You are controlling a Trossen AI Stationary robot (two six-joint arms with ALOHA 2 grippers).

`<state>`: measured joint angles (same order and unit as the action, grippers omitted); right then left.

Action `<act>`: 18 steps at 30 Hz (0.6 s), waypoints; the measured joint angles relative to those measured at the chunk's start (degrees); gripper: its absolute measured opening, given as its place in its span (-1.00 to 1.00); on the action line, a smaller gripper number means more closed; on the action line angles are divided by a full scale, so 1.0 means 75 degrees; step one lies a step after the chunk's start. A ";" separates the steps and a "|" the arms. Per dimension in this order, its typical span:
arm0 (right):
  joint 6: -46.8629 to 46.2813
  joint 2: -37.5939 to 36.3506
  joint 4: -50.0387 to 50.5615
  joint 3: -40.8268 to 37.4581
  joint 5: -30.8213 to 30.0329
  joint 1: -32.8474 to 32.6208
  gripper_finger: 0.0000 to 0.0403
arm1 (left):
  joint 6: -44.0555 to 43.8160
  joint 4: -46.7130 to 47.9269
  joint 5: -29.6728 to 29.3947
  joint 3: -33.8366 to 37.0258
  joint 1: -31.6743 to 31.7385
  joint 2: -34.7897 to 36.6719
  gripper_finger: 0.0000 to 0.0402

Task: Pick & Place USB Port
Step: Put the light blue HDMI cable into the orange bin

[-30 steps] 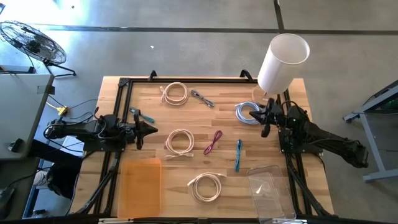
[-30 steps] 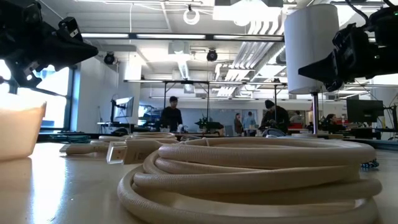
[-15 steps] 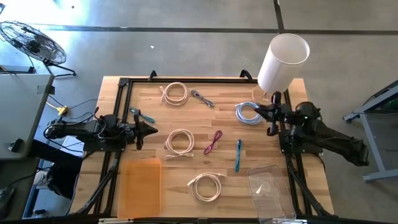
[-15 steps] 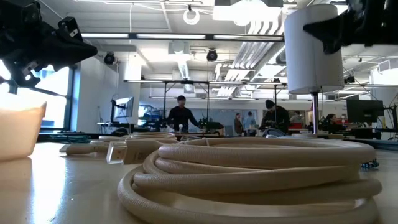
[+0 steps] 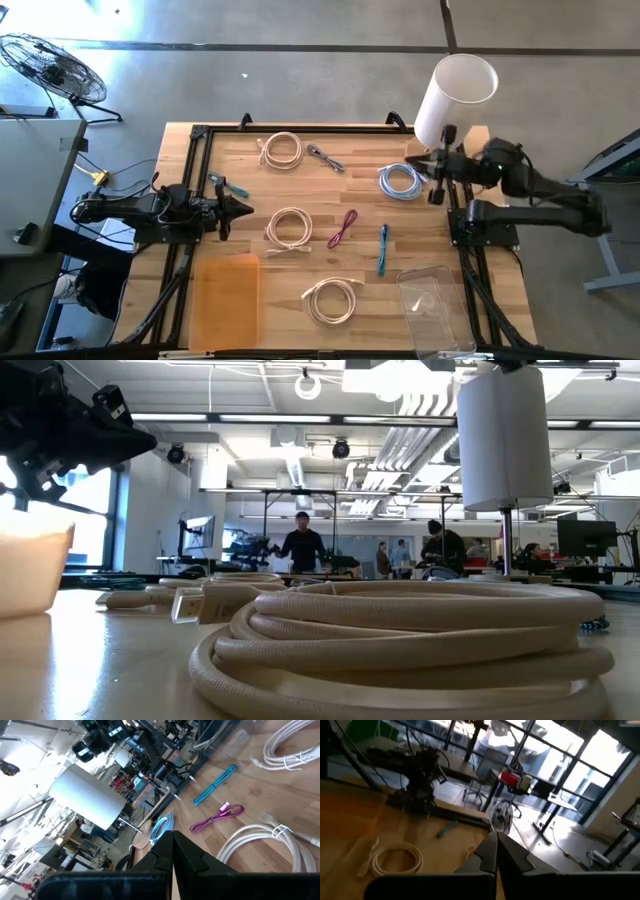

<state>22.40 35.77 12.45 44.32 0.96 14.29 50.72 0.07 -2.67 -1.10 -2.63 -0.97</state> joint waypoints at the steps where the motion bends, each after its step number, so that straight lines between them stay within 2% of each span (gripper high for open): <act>1: 0.0045 0.0335 0.0388 0.0397 -0.0214 -0.0084 -1.00 | -0.0001 -0.0001 -0.0007 0.0000 0.0000 0.0000 -1.00; 11: -0.0304 0.3517 0.4811 0.4243 -0.2060 -0.0991 -1.00 | -0.0861 0.0001 -0.0001 0.0000 0.0000 0.0000 -1.00; 14: -0.0559 0.4301 0.6002 0.5175 -0.2331 -0.1190 -1.00 | -0.1010 -0.0001 -0.0041 0.0000 0.0000 0.0000 -1.00; 18: -0.0795 0.5071 0.7421 0.6032 -0.2247 -0.1286 -1.00 | -0.1262 -0.0010 -0.0127 0.0000 0.0001 0.0000 -1.00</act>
<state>16.44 73.80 68.11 89.56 -15.89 4.64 41.25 -0.01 -3.62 -1.10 -2.63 -0.97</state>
